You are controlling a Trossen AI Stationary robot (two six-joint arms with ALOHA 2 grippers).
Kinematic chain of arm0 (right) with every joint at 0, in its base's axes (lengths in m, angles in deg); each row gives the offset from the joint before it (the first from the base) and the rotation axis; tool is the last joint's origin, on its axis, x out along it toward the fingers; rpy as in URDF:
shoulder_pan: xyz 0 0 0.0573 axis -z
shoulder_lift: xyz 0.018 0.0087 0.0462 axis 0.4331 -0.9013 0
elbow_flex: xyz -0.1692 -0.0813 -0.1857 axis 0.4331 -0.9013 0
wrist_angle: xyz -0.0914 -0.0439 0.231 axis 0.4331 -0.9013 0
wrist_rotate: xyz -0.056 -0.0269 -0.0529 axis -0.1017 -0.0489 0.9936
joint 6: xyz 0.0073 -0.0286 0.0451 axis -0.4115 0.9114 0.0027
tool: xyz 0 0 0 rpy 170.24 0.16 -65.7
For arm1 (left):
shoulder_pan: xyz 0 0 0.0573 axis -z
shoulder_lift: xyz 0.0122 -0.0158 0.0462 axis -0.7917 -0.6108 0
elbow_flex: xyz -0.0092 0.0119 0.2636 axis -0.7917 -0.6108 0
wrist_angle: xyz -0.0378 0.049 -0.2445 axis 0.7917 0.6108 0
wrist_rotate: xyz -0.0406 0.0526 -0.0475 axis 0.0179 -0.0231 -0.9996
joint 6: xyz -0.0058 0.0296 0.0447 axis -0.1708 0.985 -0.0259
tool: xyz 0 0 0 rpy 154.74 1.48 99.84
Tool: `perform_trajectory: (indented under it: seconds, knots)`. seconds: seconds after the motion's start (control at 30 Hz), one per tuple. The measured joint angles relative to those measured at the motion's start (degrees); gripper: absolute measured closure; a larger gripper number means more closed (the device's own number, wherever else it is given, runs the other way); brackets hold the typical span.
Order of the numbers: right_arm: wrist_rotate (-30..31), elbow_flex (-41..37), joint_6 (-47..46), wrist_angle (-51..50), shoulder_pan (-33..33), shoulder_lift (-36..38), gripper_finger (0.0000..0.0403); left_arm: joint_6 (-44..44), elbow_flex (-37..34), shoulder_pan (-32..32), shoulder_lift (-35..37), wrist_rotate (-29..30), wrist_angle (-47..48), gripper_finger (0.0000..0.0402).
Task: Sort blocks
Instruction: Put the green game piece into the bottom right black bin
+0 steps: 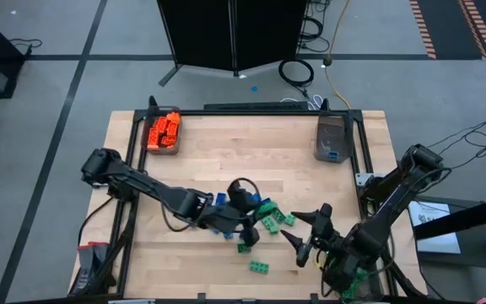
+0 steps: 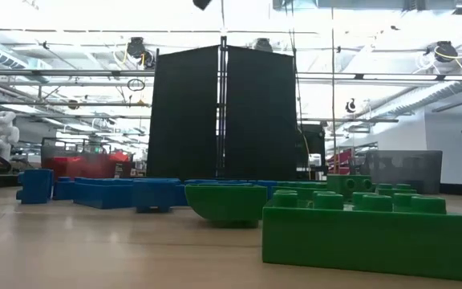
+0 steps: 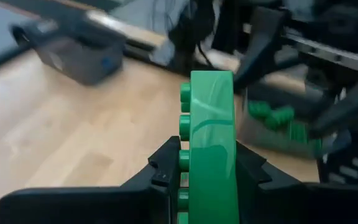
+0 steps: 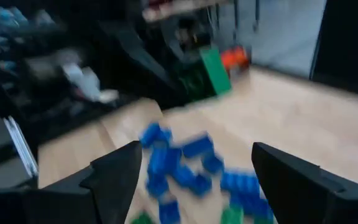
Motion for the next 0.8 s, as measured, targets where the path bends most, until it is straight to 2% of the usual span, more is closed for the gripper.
perform_trajectory:
  seconds: [0.13,0.2,0.33,0.43,0.6,0.67,0.8]
  knots:
    - [5.52,0.00,24.18,16.48,0.00,5.40,0.0103,1.85,0.00,0.90,1.30,3.28,-4.36,0.0322]
    - [5.02,0.00,38.02,25.95,0.15,8.27,0.0103,3.98,0.00,1.44,1.51,3.92,-8.82,0.0322]
    - [-2.33,0.00,62.38,42.45,0.91,12.64,0.0103,10.02,0.00,2.17,1.55,3.91,-20.03,0.0322]
    - [-8.16,0.00,75.82,52.54,1.37,14.67,0.0103,15.96,0.00,2.63,1.96,3.83,-28.21,0.0322]
    - [-13.46,0.02,84.44,60.01,2.77,16.01,0.0103,26.05,0.02,3.88,2.20,2.40,-40.39,0.0322]
    - [-16.78,0.02,84.87,60.65,3.79,15.95,0.0103,29.17,0.02,4.23,2.16,1.53,-43.39,0.0322]
    - [-22.93,0.02,81.76,60.73,7.12,15.49,0.0103,29.81,0.02,4.01,2.18,0.66,-43.63,0.0322]
